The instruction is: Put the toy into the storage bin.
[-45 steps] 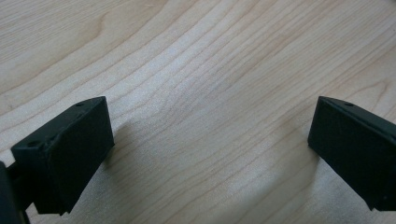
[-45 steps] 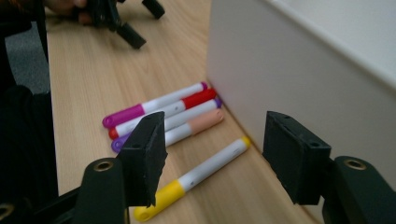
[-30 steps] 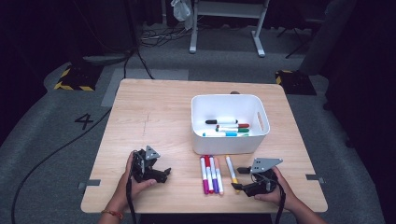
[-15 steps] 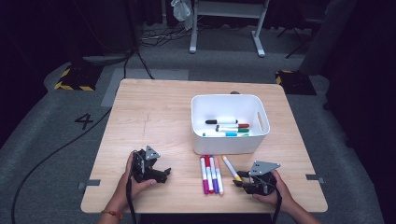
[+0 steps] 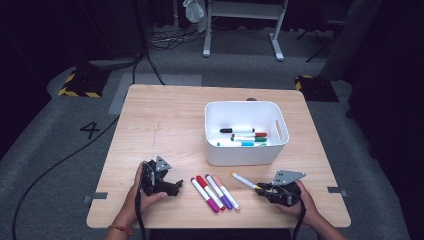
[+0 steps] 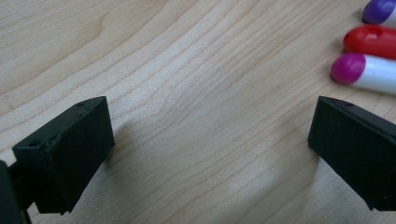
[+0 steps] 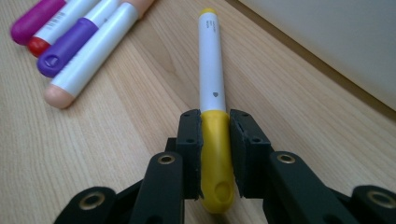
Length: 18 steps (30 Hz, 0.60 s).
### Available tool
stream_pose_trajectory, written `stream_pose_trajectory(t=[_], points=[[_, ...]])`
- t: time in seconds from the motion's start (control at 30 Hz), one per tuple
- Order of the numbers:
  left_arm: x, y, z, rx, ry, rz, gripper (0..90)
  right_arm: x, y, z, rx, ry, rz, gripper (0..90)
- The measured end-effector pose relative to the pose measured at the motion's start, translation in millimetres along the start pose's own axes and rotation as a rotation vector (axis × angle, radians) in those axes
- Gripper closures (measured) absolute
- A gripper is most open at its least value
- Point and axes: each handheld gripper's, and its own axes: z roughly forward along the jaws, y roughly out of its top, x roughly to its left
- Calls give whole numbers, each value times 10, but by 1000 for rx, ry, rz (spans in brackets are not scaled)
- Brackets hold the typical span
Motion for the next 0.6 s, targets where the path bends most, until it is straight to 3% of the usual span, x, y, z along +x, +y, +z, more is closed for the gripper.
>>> stream_pose_trajectory(t=[0.33, 0.4, 0.53, 0.6], points=[[-65, -49, -43, 2, -1, 9, 4, -18, 5, -13, 6, -8, -15, 756], [-71, -93, -84, 6, -19, 38, 4, -4, 1, -16, 7, -7, -19, 756], [-124, -125, -108, -2, 4, 17, 4, -11, -2, -14, 6, -1, -22, 756], [-132, -124, -107, -3, -4, 39, 4, -21, -1, -15, 7, 1, -20, 756]])
